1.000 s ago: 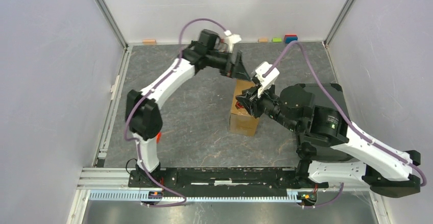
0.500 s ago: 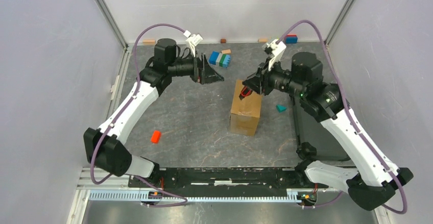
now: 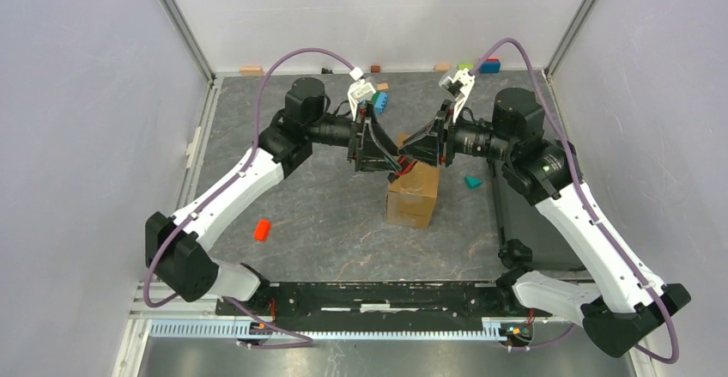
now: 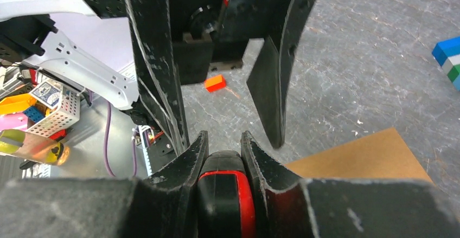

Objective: Unpack the express box
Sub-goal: Cut the express box at the center of the board.

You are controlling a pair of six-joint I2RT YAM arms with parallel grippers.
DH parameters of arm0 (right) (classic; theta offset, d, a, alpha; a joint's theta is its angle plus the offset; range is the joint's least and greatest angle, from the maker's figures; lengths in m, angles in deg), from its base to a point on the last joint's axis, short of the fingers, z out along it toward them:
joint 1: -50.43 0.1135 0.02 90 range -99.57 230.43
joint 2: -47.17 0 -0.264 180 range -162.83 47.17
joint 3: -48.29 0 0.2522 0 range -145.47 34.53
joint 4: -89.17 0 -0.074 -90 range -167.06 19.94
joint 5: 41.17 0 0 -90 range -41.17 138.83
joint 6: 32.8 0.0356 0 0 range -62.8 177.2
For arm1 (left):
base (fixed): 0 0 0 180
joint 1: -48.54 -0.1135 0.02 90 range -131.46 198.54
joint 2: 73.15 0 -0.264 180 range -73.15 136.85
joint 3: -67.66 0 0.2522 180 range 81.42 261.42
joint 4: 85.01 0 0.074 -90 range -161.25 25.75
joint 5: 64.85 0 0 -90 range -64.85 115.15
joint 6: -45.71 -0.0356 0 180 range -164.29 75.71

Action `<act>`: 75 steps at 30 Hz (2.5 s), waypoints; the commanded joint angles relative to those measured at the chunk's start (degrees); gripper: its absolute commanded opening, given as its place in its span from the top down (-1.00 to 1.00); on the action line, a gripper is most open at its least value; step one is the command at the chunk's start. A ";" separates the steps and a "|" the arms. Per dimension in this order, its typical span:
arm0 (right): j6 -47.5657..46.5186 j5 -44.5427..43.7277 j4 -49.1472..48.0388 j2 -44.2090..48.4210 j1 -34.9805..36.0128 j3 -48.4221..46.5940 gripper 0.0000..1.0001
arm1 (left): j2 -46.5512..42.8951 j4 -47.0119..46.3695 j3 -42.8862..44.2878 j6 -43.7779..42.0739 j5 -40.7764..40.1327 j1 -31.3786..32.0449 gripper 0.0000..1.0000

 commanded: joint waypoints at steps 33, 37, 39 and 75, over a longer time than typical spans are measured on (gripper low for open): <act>4.37 -45.63 6.61 6.28 -0.01 9.43 -0.96 | 4.90 -6.04 -3.80 14.00 -26.01 -5.53 0.95; 7.42 -42.34 1.12 7.81 0.06 20.69 -0.96 | 6.83 -1.27 -1.67 14.82 -30.11 -5.53 0.95; 9.77 -40.94 -2.82 8.81 0.15 26.50 -0.96 | 8.12 0.19 -0.55 15.45 -30.63 -5.45 0.95; 36.25 -53.24 -27.64 18.30 26.16 51.96 -0.96 | 16.00 7.49 9.20 13.05 -28.58 -0.91 0.95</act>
